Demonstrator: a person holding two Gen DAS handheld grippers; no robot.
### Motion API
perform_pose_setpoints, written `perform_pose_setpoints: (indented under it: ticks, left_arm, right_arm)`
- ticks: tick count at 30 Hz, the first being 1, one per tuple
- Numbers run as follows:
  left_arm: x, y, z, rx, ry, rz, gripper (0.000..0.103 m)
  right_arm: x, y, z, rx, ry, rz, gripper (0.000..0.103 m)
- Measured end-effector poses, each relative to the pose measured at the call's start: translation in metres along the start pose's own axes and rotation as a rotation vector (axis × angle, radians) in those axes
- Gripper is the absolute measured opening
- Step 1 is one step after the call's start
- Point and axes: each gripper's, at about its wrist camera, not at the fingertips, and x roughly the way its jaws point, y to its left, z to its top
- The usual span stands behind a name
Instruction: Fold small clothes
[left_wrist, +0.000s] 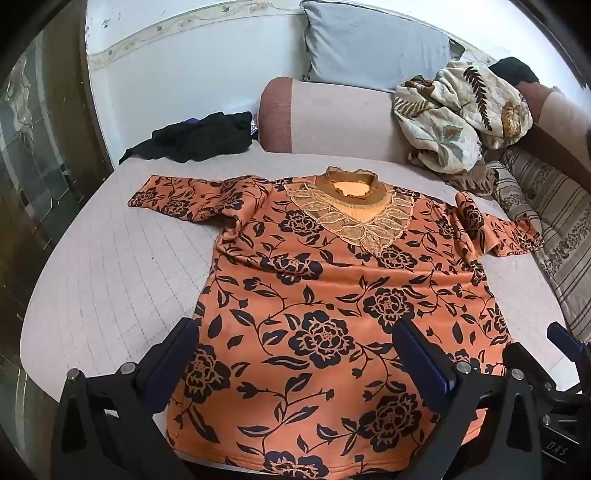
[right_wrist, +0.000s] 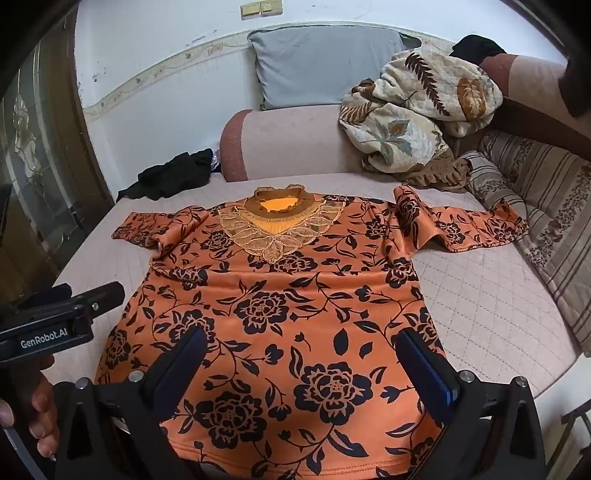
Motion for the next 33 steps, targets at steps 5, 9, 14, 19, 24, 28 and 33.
perform_pose_setpoints:
  ticks: [5, 9, 14, 19, 24, 28, 33]
  left_arm:
    - [0.006, 0.003, -0.001, 0.003, -0.001, -0.006, 0.103]
    - [0.003, 0.001, -0.001, -0.006, -0.005, 0.002, 0.103]
    - [0.003, 0.0, -0.003, -0.005, -0.002, 0.0, 0.103]
    - [0.004, 0.0, -0.004, -0.006, 0.001, -0.002, 0.103]
    - [0.006, 0.001, -0.004, -0.011, 0.003, -0.003, 0.103]
    - [0.006, 0.001, -0.004, -0.012, 0.002, -0.001, 0.103]
    - [0.007, 0.001, -0.004, -0.011, 0.002, -0.003, 0.103]
  right_arm:
    - [0.0, -0.001, 0.002, 0.005, 0.002, 0.002, 0.103]
    - [-0.001, 0.0, 0.005, 0.001, -0.003, -0.002, 0.103]
    - [0.002, 0.004, 0.011, 0.003, 0.003, -0.008, 0.103]
    - [0.002, 0.001, 0.006, 0.011, 0.002, -0.007, 0.103]
    - [0.003, 0.001, 0.006, 0.01, 0.003, -0.012, 0.103]
    - [0.003, 0.001, 0.007, 0.01, 0.005, -0.01, 0.103]
    - [0.004, 0.003, 0.007, 0.005, 0.008, -0.008, 0.103]
